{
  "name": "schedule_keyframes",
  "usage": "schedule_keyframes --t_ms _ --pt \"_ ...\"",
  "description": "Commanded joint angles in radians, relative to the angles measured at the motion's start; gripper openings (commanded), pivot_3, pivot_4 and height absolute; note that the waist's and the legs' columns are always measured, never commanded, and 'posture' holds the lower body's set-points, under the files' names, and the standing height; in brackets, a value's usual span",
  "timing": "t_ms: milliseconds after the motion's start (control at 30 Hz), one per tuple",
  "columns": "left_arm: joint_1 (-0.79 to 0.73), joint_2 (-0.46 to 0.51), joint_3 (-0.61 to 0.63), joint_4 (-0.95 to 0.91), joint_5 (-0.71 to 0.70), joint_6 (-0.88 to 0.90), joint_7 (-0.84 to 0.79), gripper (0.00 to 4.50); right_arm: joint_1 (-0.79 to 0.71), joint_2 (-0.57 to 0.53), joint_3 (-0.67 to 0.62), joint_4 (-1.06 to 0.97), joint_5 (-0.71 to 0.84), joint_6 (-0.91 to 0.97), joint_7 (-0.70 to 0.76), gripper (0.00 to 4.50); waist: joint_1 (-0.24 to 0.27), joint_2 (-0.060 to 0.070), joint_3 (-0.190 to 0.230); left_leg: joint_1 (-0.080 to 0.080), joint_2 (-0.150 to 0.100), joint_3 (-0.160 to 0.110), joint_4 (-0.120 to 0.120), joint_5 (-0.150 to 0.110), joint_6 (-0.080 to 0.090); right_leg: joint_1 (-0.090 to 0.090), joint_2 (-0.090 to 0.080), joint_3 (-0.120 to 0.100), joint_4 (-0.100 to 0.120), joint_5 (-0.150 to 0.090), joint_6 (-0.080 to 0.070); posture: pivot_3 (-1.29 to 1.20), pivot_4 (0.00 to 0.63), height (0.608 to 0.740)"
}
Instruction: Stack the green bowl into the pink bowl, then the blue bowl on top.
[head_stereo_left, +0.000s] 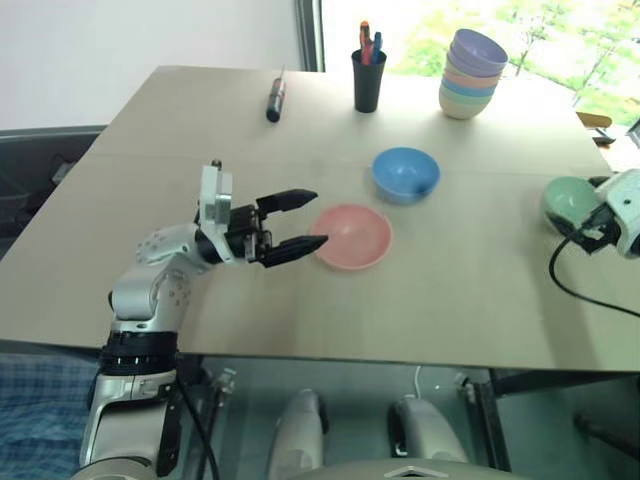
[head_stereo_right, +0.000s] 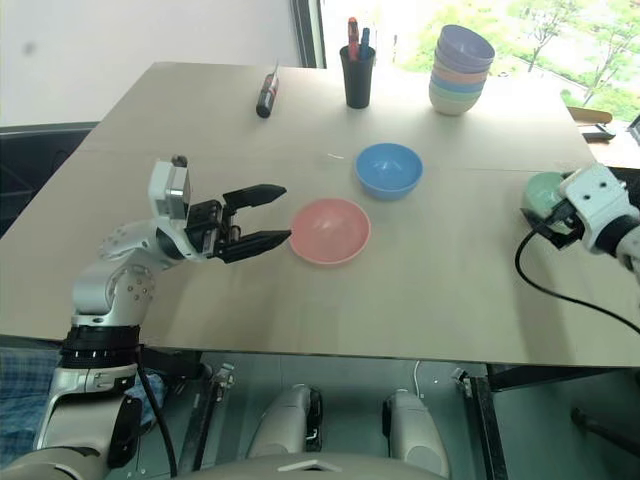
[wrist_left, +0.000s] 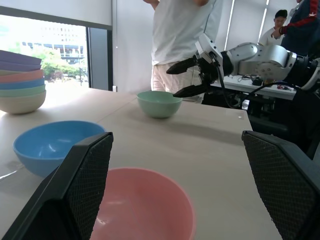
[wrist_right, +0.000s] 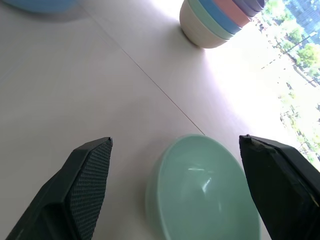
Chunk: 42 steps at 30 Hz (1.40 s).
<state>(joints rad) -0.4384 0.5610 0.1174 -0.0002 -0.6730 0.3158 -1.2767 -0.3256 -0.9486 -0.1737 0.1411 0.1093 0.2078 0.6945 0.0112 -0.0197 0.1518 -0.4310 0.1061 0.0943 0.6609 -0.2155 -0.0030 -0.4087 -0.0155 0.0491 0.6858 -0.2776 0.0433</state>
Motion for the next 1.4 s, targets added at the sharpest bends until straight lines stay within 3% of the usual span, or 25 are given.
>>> schedule_keyframes --t_ms 33,500,533,633,667,733,833,967,1167,1400 --pt "0.011 -0.003 0.021 -0.055 -0.018 -0.027 -0.004 4.36 -0.102 -0.017 0.059 0.134 -0.042 -0.001 0.058 4.26 -0.003 0.000 0.000 0.000 0.000 0.001 0.000 0.000 0.000 0.000 0.000 0.001 0.000 0.000 0.000 0.00 0.150 0.740" --pt "0.044 -0.033 0.029 -0.085 -0.009 -0.094 0.024 4.36 -0.495 0.076 0.289 0.811 -0.232 -0.153 0.189 4.26 -0.027 0.001 0.000 0.000 0.000 0.003 -0.001 0.000 0.000 -0.001 0.000 0.003 -0.001 0.000 0.000 0.00 0.150 0.740" --pt "0.049 -0.033 0.029 -0.088 -0.010 -0.094 0.023 4.50 -0.509 0.080 0.301 0.846 -0.245 -0.165 0.195 3.67 -0.028 0.001 0.000 0.000 0.000 0.003 -0.001 0.000 0.000 -0.001 0.000 0.003 -0.001 0.000 0.000 0.00 0.150 0.740" --pt "0.061 -0.031 0.026 -0.101 -0.006 -0.098 0.028 4.50 -0.539 0.090 0.313 0.918 -0.268 -0.207 0.195 2.73 -0.028 0.001 0.000 0.001 0.000 0.004 -0.001 0.000 0.000 -0.001 0.000 0.003 -0.001 0.000 0.000 0.00 0.150 0.740" --pt "0.062 -0.032 0.026 -0.100 0.004 -0.107 0.034 4.50 -0.548 0.093 0.315 0.934 -0.272 -0.220 0.191 2.03 -0.028 0.001 0.000 0.001 0.000 0.004 -0.001 0.000 0.000 -0.001 0.000 0.003 -0.001 0.000 0.000 0.00 0.150 0.740" --pt "0.064 -0.035 0.028 -0.100 0.010 -0.116 0.042 4.50 -0.559 0.099 0.315 0.953 -0.277 -0.232 0.191 1.43 -0.027 0.001 0.000 0.001 0.000 0.004 -0.001 0.000 0.000 -0.001 -0.001 0.003 -0.001 0.000 0.000 0.00 0.150 0.740" --pt "0.069 -0.030 0.022 -0.103 0.011 -0.119 0.044 4.50 -0.569 0.103 0.312 0.973 -0.285 -0.249 0.193 0.19 -0.028 0.001 0.000 0.001 0.000 0.004 -0.001 0.000 0.000 -0.001 0.000 0.003 0.000 0.000 0.000 0.00 0.150 0.740" --pt "0.071 -0.030 0.020 -0.107 0.008 -0.119 0.048 4.50 -0.569 0.105 0.307 0.981 -0.293 -0.265 0.190 0.02 -0.028 0.001 0.000 0.001 0.000 0.004 -0.001 0.000 0.000 -0.001 0.000 0.004 0.000 0.000 0.000 0.00 0.150 0.740" --pt "0.060 -0.022 0.023 -0.089 0.010 -0.123 0.038 4.50 -0.547 0.094 0.322 0.836 -0.306 -0.325 0.245 0.02 -0.031 0.001 0.001 0.001 0.000 0.004 -0.001 0.000 0.000 -0.001 0.000 0.004 0.000 0.000 0.000 0.00 0.150 0.740" --pt "0.060 0.001 0.046 -0.063 0.017 -0.132 0.041 4.50 -0.467 0.103 0.344 0.064 -0.302 -0.175 0.339 0.02 -0.046 0.009 0.005 0.001 0.000 0.006 -0.002 0.001 -0.001 -0.006 0.000 0.006 0.005 0.000 0.000 0.00 0.150 0.740"
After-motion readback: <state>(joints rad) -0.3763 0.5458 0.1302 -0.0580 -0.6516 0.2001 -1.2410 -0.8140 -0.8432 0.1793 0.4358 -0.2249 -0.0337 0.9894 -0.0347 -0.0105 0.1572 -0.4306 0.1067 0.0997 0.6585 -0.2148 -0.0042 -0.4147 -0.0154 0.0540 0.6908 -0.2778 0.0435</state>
